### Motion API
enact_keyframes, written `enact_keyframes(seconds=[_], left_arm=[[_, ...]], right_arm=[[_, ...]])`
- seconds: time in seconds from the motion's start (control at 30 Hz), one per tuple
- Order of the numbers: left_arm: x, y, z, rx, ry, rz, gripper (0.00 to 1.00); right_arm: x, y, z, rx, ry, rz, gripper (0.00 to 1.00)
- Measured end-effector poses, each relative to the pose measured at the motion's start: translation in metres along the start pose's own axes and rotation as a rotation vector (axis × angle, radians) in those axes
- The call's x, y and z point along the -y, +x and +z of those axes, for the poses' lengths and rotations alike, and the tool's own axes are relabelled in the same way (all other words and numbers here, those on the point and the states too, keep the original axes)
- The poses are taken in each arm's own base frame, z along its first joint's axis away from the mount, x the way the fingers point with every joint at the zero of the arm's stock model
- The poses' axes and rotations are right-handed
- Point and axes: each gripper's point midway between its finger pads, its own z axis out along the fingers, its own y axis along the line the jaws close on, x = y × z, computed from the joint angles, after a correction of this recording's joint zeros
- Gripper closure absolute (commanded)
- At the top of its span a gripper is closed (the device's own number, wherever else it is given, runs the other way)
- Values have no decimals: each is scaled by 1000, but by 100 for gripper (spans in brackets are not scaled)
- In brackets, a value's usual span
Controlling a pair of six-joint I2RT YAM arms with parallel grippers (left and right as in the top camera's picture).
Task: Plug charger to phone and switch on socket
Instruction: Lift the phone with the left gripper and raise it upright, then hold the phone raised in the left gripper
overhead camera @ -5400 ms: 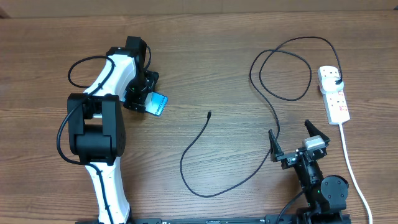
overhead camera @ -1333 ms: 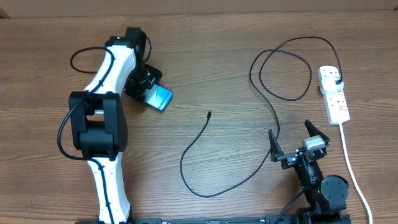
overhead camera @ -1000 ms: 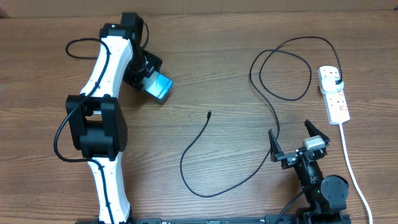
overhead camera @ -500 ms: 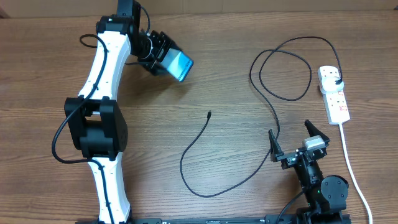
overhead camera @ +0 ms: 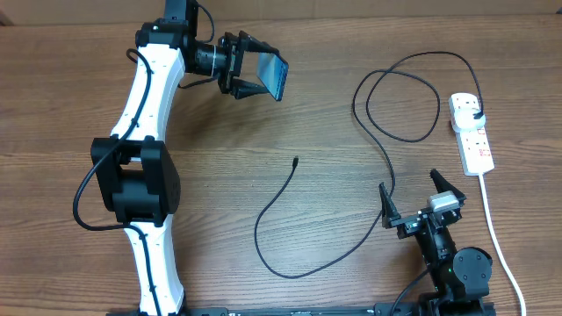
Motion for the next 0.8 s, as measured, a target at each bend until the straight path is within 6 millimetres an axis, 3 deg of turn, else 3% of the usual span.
enact_keyframes(seconds=[0.33, 0.8], left_arm=[[14, 25, -2, -149, 74, -99, 96], [12, 32, -3, -181, 70, -188, 96]], right_arm=[[0, 0, 0, 0, 0, 1, 0], [0, 0, 0, 1, -1, 1, 0]])
